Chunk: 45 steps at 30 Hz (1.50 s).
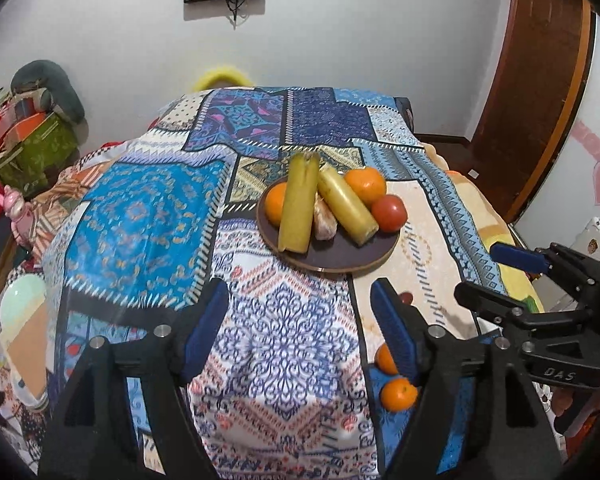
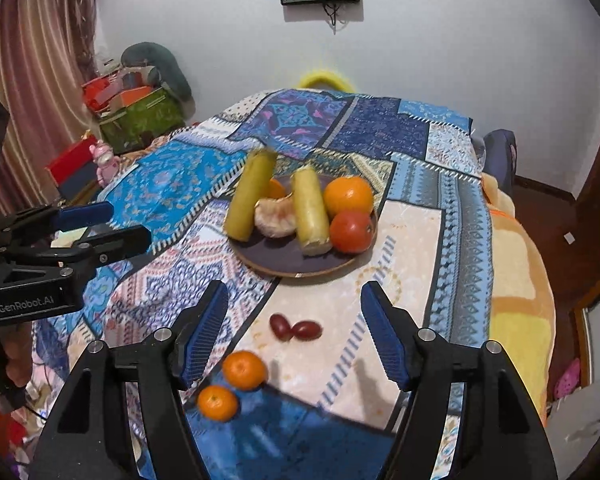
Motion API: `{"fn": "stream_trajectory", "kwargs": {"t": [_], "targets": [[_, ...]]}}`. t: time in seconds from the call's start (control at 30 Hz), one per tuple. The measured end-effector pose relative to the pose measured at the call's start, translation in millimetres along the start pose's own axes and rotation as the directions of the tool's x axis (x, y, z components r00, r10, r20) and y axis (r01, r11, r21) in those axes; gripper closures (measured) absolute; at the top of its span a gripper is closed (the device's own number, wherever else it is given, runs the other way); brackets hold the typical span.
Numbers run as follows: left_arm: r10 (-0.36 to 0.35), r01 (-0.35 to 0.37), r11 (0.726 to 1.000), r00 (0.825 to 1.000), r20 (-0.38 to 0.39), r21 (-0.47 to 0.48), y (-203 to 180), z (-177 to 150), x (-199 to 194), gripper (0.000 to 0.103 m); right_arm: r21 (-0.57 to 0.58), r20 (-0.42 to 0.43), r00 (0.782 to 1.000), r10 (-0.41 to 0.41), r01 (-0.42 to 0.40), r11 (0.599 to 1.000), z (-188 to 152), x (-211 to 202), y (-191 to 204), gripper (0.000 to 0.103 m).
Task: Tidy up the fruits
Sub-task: 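Grasp a mandarin with the right tool while the left tool moves to another mandarin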
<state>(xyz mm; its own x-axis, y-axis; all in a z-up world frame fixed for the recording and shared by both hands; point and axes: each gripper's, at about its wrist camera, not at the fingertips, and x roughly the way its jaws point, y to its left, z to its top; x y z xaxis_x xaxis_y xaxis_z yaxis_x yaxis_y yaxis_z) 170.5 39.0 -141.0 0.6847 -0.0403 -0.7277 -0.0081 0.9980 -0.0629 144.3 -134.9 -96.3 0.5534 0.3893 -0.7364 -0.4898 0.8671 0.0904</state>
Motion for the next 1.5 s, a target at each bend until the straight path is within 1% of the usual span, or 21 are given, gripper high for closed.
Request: {"fn": "stream_trajectory", "kwargs": {"t": [0.13,0.3,0.53,0.63,0.7,0.8,0.87,0.9,0.93,0.97,1.1,1.2,1.27,1.37,1.5], "targets": [[0.014,-0.014,1.000,1.000,0.006,-0.009,5,-12,-3,0.020,0.007,-0.050,0.999,0.017,-0.017,1.000,-12,12,5,0.037],[0.020,-0.020,1.000,1.000,-0.005,-0.020,12,-24,1,0.018,0.005,-0.119,0.992,0.039,-0.039,0.999,-27,34,17,0.037],[0.024,-0.027,0.997,0.999,-0.046,-0.075,29,-40,14,0.017,0.023,-0.195,0.978,0.081,-0.077,0.997,-41,59,26,0.037],[0.001,-0.009,0.993,0.998,-0.064,-0.115,37,-45,20,0.017,0.024,-0.216,0.972,0.093,-0.090,0.996,-43,65,28,0.037],[-0.003,-0.006,0.993,0.997,-0.077,-0.121,38,-47,23,0.017,0.034,-0.225,0.969,0.103,-0.098,0.995,-45,69,27,0.038],[0.022,-0.030,0.993,0.997,-0.074,-0.110,38,-49,24,0.017,0.056,-0.234,0.965,0.122,-0.112,0.992,-47,72,24,0.044],[0.019,-0.027,0.994,0.997,-0.074,-0.107,37,-50,23,0.017,0.059,-0.248,0.960,0.126,-0.115,0.992,-48,75,25,0.054],[0.016,-0.024,0.994,0.997,-0.075,-0.107,36,-50,23,0.017,0.058,-0.254,0.959,0.129,-0.118,0.991,-48,76,25,0.057],[0.011,-0.018,0.994,0.997,-0.074,-0.106,35,-50,23,0.017,0.057,-0.258,0.957,0.131,-0.120,0.991,-49,76,25,0.063],[0.008,-0.015,0.995,0.997,-0.072,-0.102,34,-51,22,0.017,0.056,-0.260,0.957,0.131,-0.121,0.991,-49,77,24,0.067],[0.007,-0.012,0.998,0.997,-0.080,-0.067,23,-51,23,0.017,0.052,-0.235,0.965,0.118,-0.108,0.993,-48,69,22,0.068],[0.001,-0.005,0.999,0.996,-0.088,-0.040,11,-52,22,0.017,0.056,-0.204,0.973,0.110,-0.101,0.993,-44,56,16,0.068],[-0.008,0.007,1.000,0.995,-0.096,-0.017,1,-53,23,0.017,0.053,-0.181,0.979,0.091,-0.083,0.995,-42,45,10,0.068],[-0.049,0.051,0.999,0.992,-0.119,0.012,-14,-56,25,0.017,0.049,-0.149,0.987,0.060,-0.054,0.997,-41,28,0,0.068],[-0.100,0.109,0.993,0.980,-0.171,0.041,-34,-62,35,0.017,0.054,-0.118,0.993,0.025,-0.019,0.998,-42,10,-13,0.068]]}}
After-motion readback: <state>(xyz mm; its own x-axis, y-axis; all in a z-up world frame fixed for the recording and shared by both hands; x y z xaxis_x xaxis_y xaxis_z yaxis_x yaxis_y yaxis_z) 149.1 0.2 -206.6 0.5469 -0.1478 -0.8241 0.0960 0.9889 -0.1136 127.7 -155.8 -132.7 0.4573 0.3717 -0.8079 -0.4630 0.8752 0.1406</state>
